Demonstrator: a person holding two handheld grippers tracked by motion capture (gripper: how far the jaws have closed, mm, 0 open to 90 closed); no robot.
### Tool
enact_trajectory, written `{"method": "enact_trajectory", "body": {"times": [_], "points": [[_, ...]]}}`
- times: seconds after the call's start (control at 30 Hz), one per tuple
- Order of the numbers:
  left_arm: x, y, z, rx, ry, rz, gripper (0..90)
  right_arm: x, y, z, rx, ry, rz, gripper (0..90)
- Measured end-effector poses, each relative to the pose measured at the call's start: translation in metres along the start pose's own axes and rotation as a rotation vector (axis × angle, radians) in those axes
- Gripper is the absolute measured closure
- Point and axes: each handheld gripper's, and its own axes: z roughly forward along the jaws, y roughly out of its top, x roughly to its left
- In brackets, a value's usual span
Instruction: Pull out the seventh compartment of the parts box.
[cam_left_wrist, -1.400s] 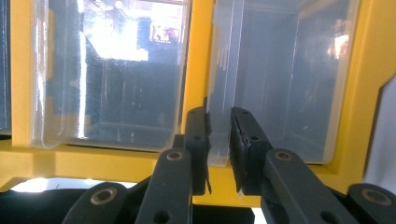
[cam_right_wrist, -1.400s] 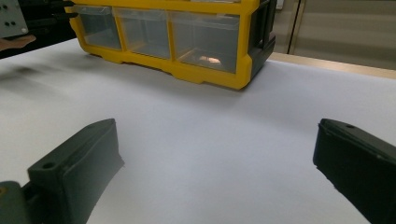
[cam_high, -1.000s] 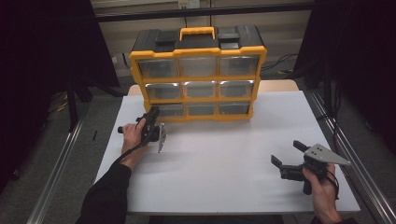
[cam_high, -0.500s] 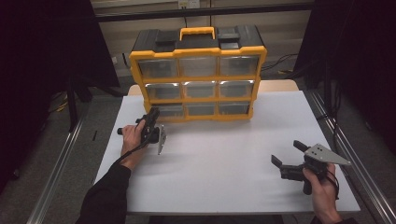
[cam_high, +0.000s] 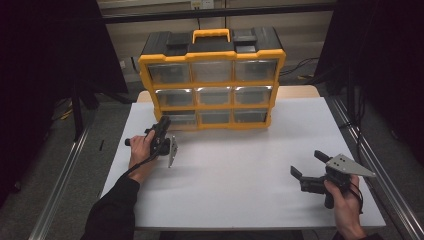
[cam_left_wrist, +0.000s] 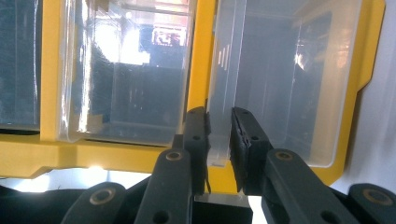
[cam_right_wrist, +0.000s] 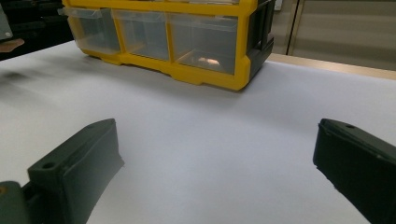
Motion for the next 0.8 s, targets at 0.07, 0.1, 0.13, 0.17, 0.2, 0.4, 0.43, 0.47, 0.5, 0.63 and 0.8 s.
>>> {"method": "enact_trajectory", "body": {"times": [0.07,0.1,0.13,0.17,0.2,0.4,0.43,0.47,0.5,0.63,0.8], "points": [[-0.001,0.0,-0.001,0.0,-0.013,-0.012,77.9,0.0,0.0,0.0,-0.001,-0.002,0.0,0.2],[-0.001,0.0,-0.001,-0.022,-0.006,-0.021,77.9,0.0,0.0,0.0,0.0,-0.001,0.0,0.2],[-0.001,0.0,-0.001,-0.022,-0.006,-0.021,77.8,0.0,0.0,0.0,0.0,-0.001,0.0,0.2],[-0.001,0.0,-0.002,-0.021,0.009,-0.014,77.9,0.0,0.0,0.0,-0.002,-0.002,-0.001,0.2],[-0.002,-0.001,-0.002,-0.031,-0.009,-0.031,77.8,0.0,0.0,0.0,-0.001,-0.001,-0.001,0.2],[0.001,0.0,-0.005,-0.023,-0.009,-0.006,77.7,0.0,0.0,0.0,-0.001,-0.002,-0.002,0.2],[0.001,0.0,-0.005,-0.023,-0.009,-0.006,77.6,0.0,0.0,0.0,-0.001,-0.002,-0.001,0.2],[0.0,0.001,-0.006,-0.017,-0.001,-0.017,77.7,0.0,0.0,0.0,-0.001,-0.002,-0.002,0.2],[0.0,0.001,-0.006,-0.017,-0.001,-0.017,77.7,0.0,0.0,0.0,-0.001,-0.002,-0.002,0.2],[0.0,0.001,-0.01,-0.006,-0.016,-0.027,77.7,0.0,0.0,0.0,-0.002,-0.004,-0.002,0.2],[0.001,0.002,-0.011,-0.012,-0.027,-0.025,77.6,0.0,0.0,0.0,-0.002,-0.003,-0.001,0.2]]}}
